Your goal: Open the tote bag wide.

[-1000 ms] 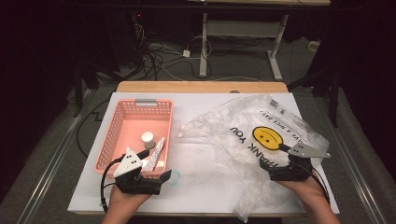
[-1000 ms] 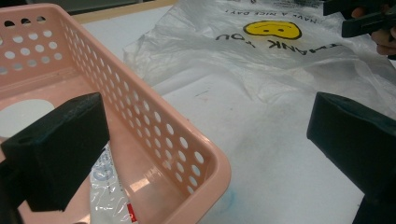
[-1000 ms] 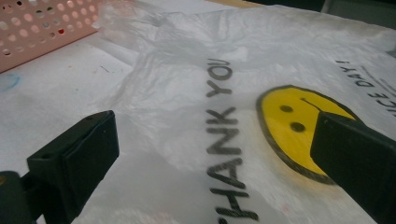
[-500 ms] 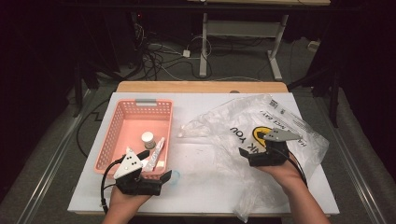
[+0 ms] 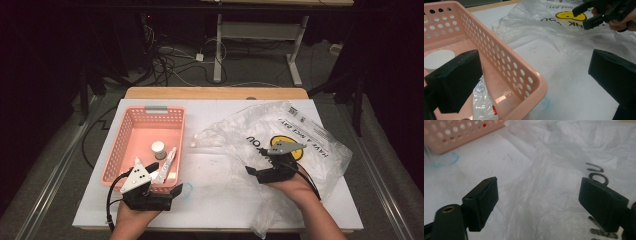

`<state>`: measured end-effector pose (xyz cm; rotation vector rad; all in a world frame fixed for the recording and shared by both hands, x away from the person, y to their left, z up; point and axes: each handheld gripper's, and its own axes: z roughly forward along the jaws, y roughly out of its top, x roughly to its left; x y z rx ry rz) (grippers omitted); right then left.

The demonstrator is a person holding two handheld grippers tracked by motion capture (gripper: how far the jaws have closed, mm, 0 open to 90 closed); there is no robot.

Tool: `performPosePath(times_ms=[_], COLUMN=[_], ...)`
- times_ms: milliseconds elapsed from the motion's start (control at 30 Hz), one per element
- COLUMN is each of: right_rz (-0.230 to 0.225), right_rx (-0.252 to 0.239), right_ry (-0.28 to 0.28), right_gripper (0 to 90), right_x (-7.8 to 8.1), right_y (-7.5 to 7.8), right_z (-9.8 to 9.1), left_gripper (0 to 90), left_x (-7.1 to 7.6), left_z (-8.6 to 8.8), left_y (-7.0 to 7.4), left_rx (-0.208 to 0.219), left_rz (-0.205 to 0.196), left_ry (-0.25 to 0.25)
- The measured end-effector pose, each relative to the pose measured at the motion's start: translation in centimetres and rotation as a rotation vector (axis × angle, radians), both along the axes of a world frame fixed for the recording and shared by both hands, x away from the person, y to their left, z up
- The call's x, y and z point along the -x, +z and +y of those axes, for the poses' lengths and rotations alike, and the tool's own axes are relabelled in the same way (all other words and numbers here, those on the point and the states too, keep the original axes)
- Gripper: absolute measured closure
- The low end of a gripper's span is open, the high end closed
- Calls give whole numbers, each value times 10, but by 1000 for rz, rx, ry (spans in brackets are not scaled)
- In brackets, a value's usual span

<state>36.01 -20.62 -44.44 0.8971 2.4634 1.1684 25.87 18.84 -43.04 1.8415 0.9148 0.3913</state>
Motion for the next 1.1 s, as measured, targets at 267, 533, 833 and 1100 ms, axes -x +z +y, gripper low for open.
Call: performPosePath(times_ms=[267, 533, 833, 1100], right_rz=[43, 22, 5, 27], right_rx=[122, 157, 85, 91], right_ry=[14, -12, -59, -22], right_gripper=[250, 423, 487, 609], right_x=[-2, -3, -3, -6], right_y=[-25, -29, -18, -26], right_z=[9, 6, -10, -11], left_gripper=[0, 0, 0, 0], left_x=[1, 1, 1, 1], left_z=[1, 2, 0, 0], left_y=[0, 1, 1, 1], left_rx=[-5, -3, -5, -5], left_rz=[-3, -7, -4, -4], left_ry=[-9, -10, -16, -11])
